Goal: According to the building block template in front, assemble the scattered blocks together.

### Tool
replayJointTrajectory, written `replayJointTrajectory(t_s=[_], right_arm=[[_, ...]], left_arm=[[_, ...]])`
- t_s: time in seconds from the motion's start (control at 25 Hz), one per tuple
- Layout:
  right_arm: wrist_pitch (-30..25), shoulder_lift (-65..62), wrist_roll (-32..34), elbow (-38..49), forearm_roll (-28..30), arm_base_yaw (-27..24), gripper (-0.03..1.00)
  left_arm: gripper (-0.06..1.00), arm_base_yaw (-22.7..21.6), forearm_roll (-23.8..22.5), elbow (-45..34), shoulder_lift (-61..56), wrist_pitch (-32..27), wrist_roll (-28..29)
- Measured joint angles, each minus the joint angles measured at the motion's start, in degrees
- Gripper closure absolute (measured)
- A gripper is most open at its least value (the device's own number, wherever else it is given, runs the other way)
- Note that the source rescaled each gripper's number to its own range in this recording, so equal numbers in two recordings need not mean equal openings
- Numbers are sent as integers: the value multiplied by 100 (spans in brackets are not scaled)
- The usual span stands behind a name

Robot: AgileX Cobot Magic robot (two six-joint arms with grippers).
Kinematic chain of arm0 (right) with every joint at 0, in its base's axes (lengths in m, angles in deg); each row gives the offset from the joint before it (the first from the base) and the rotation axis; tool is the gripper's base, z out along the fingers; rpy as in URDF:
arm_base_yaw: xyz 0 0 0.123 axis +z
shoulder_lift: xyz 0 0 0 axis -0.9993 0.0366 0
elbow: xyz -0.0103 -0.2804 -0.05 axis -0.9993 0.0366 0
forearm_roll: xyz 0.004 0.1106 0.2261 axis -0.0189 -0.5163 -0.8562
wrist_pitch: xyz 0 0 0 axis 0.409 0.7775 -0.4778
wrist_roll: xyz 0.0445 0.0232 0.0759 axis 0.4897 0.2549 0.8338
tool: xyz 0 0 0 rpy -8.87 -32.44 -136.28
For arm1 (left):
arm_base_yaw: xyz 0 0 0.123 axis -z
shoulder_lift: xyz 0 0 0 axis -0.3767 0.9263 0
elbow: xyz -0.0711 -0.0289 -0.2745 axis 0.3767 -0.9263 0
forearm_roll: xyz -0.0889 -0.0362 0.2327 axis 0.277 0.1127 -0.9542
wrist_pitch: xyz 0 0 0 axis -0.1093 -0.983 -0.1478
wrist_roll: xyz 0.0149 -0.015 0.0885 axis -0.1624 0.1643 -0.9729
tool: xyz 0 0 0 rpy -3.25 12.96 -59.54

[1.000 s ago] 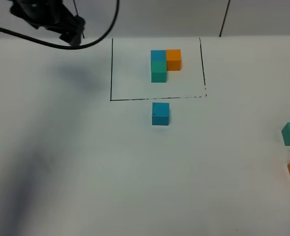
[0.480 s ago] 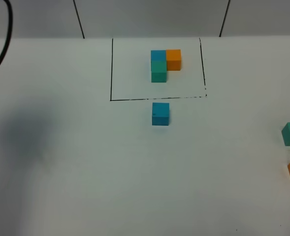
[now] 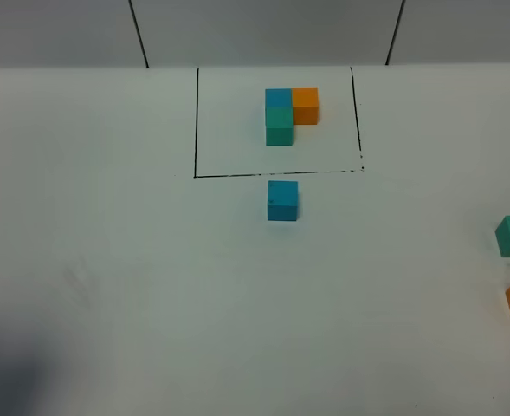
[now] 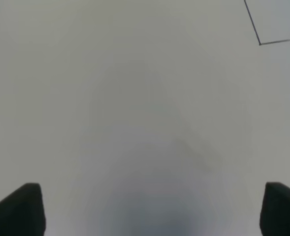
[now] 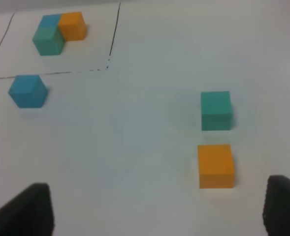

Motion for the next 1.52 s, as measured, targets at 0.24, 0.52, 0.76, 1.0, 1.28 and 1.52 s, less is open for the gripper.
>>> replayJointTrajectory(t_s=[0.24,0.52,0.76,1.0,1.28,1.52], right_arm=[[0,0,-7,0,0,0,24],[0,0,-7,0,0,0,24],[0,0,-7,0,-1,0,24],[0,0,-1,0,-1,0,24],[0,0,-1,0,-1,0,24],[0,0,-1,0,-1,0,24]], left_arm=[[9,0,16,-702,-1339,-157,47],[10,11,414,-1466,-2447,-259,-3],[11,11,509,-1910,-3073,-225,-33],[13,11,539,-1950,-3420,-216,-258],[16,-24,547,-1965,-3437,-216,-82],[22,-282,574,-1967,-3437,-216,18]])
